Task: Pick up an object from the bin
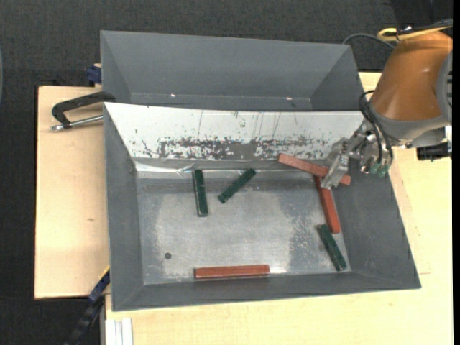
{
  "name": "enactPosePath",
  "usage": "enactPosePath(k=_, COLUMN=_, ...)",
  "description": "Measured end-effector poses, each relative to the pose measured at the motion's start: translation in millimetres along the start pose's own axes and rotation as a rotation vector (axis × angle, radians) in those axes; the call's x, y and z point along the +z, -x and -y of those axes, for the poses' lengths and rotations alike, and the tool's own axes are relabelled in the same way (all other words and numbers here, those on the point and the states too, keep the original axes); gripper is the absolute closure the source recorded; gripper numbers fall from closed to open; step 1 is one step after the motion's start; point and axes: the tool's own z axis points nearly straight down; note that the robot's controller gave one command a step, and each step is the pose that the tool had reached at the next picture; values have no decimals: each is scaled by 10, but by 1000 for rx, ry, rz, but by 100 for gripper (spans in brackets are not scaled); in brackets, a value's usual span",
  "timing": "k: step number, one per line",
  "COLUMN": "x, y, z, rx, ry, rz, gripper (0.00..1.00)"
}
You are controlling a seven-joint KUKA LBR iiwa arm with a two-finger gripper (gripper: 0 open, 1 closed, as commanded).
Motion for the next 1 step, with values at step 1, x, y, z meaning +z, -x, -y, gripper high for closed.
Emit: enactPosePath(k=1, x=-530, y=-95, z=81, rx=-46, ry=0, rz=1, gripper=100)
